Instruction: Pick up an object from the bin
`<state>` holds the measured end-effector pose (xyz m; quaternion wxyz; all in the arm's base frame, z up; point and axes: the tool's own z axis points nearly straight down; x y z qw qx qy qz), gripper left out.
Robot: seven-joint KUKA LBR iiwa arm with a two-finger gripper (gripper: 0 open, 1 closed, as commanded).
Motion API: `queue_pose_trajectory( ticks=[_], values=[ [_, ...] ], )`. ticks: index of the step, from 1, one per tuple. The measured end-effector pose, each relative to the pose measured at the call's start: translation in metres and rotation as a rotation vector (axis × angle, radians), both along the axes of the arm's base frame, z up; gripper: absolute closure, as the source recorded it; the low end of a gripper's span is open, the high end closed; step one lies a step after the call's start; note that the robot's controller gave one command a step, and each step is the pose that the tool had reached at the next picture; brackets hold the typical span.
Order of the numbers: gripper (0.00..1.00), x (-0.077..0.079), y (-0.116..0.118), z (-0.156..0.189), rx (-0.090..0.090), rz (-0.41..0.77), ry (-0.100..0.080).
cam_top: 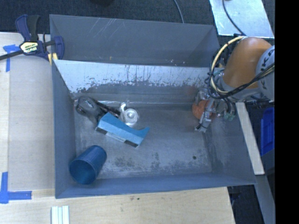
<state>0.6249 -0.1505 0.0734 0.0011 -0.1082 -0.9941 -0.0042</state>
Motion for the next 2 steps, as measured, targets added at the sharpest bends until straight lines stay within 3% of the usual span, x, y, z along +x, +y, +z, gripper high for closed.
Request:
queue_pose_trajectory(
  ticks=[1, 2],
  values=[
    [0.00, -0.007, 0.007, -0.001, 0.017, -0.235, -0.023],
    [1.00, 0.007, -0.001, 0.002, 0.011, -0.122, -0.012]
  ],
)
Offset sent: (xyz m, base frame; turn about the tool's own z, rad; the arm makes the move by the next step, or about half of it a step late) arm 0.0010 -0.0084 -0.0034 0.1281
